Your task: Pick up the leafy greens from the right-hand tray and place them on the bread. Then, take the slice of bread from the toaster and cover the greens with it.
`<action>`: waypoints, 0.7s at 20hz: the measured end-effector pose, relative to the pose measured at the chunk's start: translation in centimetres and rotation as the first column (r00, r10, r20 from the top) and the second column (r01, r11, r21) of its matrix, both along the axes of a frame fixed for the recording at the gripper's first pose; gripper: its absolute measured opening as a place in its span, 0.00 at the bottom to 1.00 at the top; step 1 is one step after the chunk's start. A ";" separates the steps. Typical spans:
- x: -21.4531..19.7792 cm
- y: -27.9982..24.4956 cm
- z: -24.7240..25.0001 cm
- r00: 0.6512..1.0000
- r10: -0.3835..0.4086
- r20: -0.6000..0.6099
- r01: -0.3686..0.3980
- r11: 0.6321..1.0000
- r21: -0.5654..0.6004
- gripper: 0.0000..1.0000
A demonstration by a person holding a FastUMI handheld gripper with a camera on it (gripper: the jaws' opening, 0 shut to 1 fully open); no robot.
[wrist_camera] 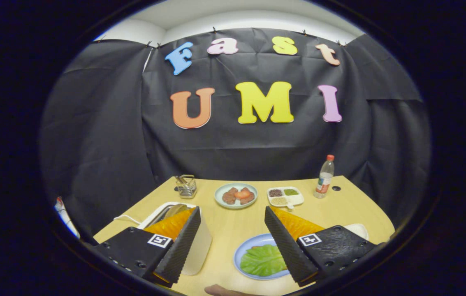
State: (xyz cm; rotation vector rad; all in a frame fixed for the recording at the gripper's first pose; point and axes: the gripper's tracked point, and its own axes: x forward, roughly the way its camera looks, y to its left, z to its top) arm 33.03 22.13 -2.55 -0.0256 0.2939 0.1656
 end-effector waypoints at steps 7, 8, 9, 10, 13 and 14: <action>1.9 8.1 -3.4 0.996 0.048 -0.082 -0.050 0.998 -0.032 0.96; 2.3 8.5 -3.9 0.995 0.037 -0.091 -0.041 0.998 -0.041 0.96; 2.5 8.7 -4.3 0.995 0.026 -0.096 -0.031 0.998 -0.049 0.96; 2.8 9.0 -4.7 0.995 0.016 -0.101 -0.022 0.998 -0.058 0.93; 3.5 9.7 -5.9 0.993 -0.004 -0.117 -0.003 0.998 -0.061 0.78; 3.7 9.8 -6.4 0.992 -0.014 -0.129 0.005 0.998 -0.067 0.69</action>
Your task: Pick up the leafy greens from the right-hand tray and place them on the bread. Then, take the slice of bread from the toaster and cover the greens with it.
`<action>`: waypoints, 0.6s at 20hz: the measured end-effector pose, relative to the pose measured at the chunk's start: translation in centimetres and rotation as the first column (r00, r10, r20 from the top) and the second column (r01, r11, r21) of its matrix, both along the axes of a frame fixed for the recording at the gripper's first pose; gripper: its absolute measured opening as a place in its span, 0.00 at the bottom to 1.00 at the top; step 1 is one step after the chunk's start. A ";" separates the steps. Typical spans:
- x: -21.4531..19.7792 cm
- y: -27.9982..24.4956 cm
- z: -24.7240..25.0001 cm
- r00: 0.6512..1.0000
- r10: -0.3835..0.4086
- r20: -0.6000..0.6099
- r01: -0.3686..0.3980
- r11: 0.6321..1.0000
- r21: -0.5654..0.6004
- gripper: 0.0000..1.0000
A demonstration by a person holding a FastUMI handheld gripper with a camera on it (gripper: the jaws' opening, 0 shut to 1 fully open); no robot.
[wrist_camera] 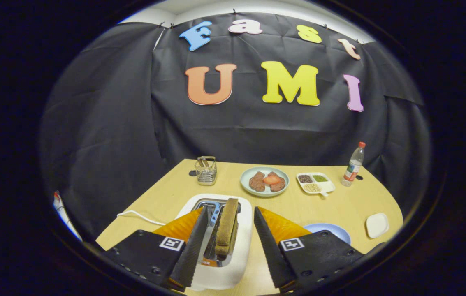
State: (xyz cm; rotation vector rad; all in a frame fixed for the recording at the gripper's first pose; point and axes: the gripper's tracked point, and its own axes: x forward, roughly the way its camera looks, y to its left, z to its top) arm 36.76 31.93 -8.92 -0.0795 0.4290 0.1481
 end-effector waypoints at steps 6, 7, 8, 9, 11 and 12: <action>-0.5 2.0 -1.0 0.998 0.057 -0.032 -0.058 0.998 -0.002 0.15; -0.7 2.3 -0.8 0.997 0.072 -0.025 -0.073 0.997 -0.018 0.15; -0.9 1.8 -0.4 0.998 0.058 -0.012 -0.058 0.997 -0.059 0.15; -1.0 1.5 0.1 0.999 0.051 0.003 -0.051 0.996 -0.073 0.07; -0.9 1.5 0.6 0.998 0.057 0.019 -0.056 0.996 -0.064 0.07; -1.1 1.5 1.2 0.998 0.055 0.029 -0.053 0.997 -0.059 0.07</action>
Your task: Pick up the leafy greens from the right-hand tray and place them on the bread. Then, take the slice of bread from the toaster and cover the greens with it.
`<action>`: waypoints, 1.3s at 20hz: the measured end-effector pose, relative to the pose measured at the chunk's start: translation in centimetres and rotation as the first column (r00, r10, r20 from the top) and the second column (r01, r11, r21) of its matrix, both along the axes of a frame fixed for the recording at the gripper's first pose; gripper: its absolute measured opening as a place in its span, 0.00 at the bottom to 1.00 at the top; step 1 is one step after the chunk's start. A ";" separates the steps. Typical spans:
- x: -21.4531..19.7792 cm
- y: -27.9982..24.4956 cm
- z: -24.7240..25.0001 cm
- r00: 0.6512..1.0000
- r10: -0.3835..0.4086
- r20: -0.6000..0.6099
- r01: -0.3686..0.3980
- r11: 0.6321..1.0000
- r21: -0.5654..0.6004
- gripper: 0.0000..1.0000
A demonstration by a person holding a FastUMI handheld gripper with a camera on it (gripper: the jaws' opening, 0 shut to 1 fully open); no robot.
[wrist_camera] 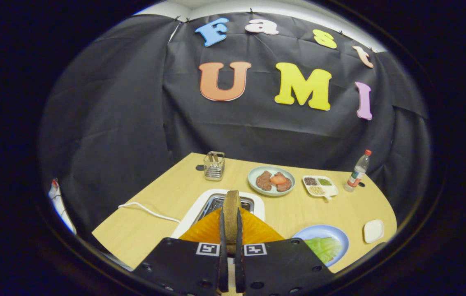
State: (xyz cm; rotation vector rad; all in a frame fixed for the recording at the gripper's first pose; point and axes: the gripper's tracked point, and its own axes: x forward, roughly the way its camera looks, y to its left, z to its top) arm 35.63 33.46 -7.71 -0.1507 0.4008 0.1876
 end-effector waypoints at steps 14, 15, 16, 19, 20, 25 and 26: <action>-2.1 -8.0 9.8 0.988 -0.079 0.133 0.067 0.994 0.091 0.07; -2.1 -9.1 9.2 0.987 -0.095 0.127 0.083 0.992 0.092 0.07; -2.0 -10.4 8.5 0.986 -0.114 0.121 0.104 0.991 0.087 0.07; -1.7 -13.5 5.3 0.985 -0.153 0.075 0.146 0.986 0.082 0.07; -1.6 -14.5 4.3 0.984 -0.168 0.057 0.162 0.982 0.093 0.07; -1.3 -17.1 -1.3 0.978 -0.202 -0.059 0.209 0.966 0.153 0.07; -1.3 -17.4 -2.5 0.976 -0.202 -0.084 0.214 0.962 0.169 0.07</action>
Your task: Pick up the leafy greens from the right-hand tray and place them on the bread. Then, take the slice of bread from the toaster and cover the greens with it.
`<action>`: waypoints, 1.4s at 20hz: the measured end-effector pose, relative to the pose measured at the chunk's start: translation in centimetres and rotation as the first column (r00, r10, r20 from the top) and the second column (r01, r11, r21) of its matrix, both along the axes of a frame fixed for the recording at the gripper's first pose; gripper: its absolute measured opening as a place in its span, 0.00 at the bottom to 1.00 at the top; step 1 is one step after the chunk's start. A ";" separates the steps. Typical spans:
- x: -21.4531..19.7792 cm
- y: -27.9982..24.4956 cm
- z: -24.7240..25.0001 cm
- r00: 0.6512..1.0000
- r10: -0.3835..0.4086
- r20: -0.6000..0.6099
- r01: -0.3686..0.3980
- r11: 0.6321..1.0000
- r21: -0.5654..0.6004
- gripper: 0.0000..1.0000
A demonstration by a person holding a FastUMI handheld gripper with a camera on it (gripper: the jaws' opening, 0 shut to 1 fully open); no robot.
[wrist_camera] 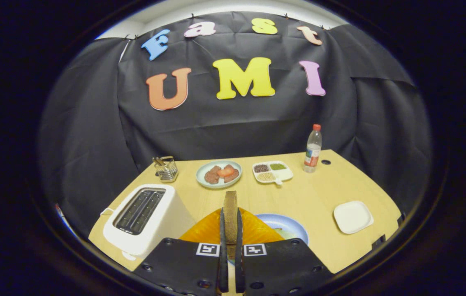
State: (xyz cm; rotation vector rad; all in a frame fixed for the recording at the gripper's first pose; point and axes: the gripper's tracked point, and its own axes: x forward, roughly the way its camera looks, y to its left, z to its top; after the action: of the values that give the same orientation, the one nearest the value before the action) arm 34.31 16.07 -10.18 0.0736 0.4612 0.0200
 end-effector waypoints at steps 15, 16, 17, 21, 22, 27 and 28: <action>1.2 -8.9 -8.9 0.993 -0.059 -0.097 0.070 0.992 0.105 0.09; 1.2 -9.5 -9.7 0.992 -0.063 -0.110 0.077 0.989 0.127 0.10; 1.2 -9.8 -10.3 0.990 -0.066 -0.121 0.084 0.985 0.153 0.10; 1.3 -10.3 -10.9 0.994 -0.029 -0.104 0.043 0.990 0.136 0.10; 1.3 -10.6 -11.2 0.995 -0.029 -0.100 0.040 0.994 0.105 0.10; 0.7 -12.2 -11.8 0.989 -0.095 -0.117 0.099 0.995 0.026 0.38; 0.4 -12.3 -11.6 0.987 -0.110 -0.117 0.111 0.994 0.007 0.43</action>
State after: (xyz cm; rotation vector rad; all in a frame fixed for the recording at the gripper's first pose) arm 34.75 3.73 -21.78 0.1138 0.5730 -0.0908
